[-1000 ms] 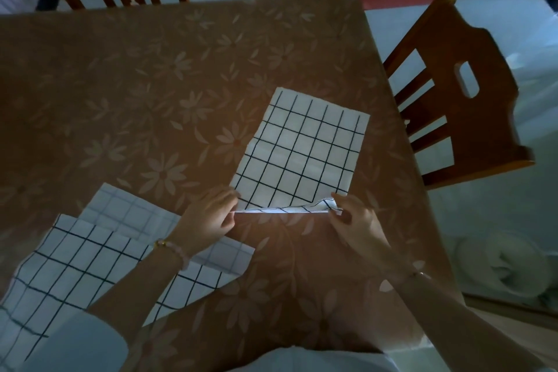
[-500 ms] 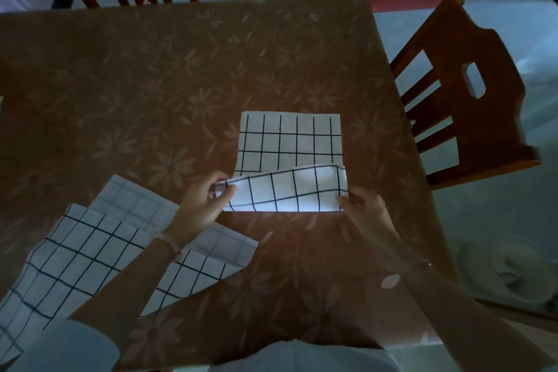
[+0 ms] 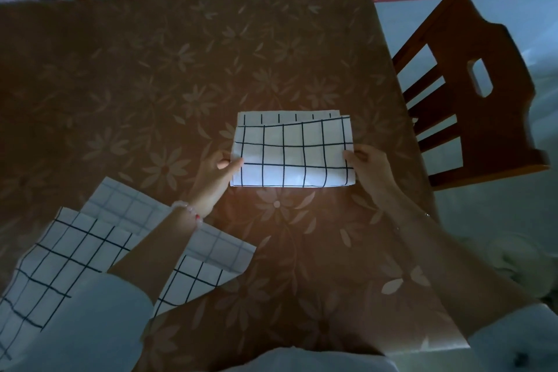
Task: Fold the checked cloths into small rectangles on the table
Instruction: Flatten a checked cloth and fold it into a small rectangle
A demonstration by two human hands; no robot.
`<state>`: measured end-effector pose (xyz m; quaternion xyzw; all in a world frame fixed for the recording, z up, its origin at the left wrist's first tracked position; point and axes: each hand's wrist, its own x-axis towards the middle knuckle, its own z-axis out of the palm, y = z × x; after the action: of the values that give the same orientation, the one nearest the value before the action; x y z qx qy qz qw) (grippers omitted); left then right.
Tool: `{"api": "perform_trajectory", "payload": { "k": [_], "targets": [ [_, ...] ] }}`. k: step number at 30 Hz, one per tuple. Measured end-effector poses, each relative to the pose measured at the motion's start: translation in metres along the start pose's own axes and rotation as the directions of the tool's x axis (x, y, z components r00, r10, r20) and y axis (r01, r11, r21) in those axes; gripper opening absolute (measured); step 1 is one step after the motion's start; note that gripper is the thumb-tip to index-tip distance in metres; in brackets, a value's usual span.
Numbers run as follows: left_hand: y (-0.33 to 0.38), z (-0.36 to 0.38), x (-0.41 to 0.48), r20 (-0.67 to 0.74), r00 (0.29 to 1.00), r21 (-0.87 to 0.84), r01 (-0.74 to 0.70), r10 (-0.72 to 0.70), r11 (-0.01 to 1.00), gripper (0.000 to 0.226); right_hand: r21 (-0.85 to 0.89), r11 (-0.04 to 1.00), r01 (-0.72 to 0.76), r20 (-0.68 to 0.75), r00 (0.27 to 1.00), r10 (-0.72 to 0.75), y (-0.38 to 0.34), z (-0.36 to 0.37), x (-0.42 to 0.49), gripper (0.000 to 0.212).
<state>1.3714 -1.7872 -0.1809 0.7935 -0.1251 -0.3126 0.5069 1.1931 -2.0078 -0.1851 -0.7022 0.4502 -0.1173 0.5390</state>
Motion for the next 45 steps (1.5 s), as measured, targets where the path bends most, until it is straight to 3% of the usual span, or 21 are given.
{"api": "perform_trajectory", "payload": {
  "k": [6, 12, 17, 21, 33, 40, 45],
  "targets": [
    [0.000, 0.007, 0.017, -0.085, 0.996, 0.105, -0.010, 0.019, 0.994, 0.015, -0.101, 0.995, 0.002, -0.028, 1.000, -0.005, -0.002, 0.009, 0.037, 0.019],
    [0.001, 0.013, 0.035, -0.184, 0.979, 0.228, -0.043, 0.086, 0.973, 0.026, -0.316, 0.948, 0.022, -0.086, 0.995, -0.052, 0.001, 0.012, 0.054, 0.025],
    [0.001, 0.019, 0.045, -0.216, 0.975, 0.203, -0.003, 0.047, 0.979, 0.040, -0.292, 0.955, 0.045, -0.119, 0.989, -0.083, 0.004, 0.015, 0.061, 0.024],
    [0.002, 0.022, 0.052, -0.234, 0.970, 0.211, -0.021, 0.071, 0.977, 0.024, -0.289, 0.956, 0.045, -0.121, 0.989, -0.083, 0.006, 0.018, 0.064, 0.025],
    [-0.002, 0.028, 0.067, -0.313, 0.946, 0.351, 0.038, 0.079, 0.935, 0.026, -0.330, 0.944, -0.030, -0.204, 0.978, -0.040, 0.003, 0.025, 0.080, 0.023],
    [-0.006, 0.028, 0.072, -0.368, 0.920, 0.513, 0.078, 0.137, 0.855, 0.023, -0.361, 0.932, -0.025, -0.222, 0.973, -0.059, -0.003, 0.029, 0.088, 0.022],
    [-0.006, 0.027, 0.074, -0.382, 0.921, 0.467, 0.126, 0.071, 0.875, 0.019, -0.362, 0.932, -0.019, -0.210, 0.976, -0.062, -0.005, 0.033, 0.092, 0.021]
  ]
}}
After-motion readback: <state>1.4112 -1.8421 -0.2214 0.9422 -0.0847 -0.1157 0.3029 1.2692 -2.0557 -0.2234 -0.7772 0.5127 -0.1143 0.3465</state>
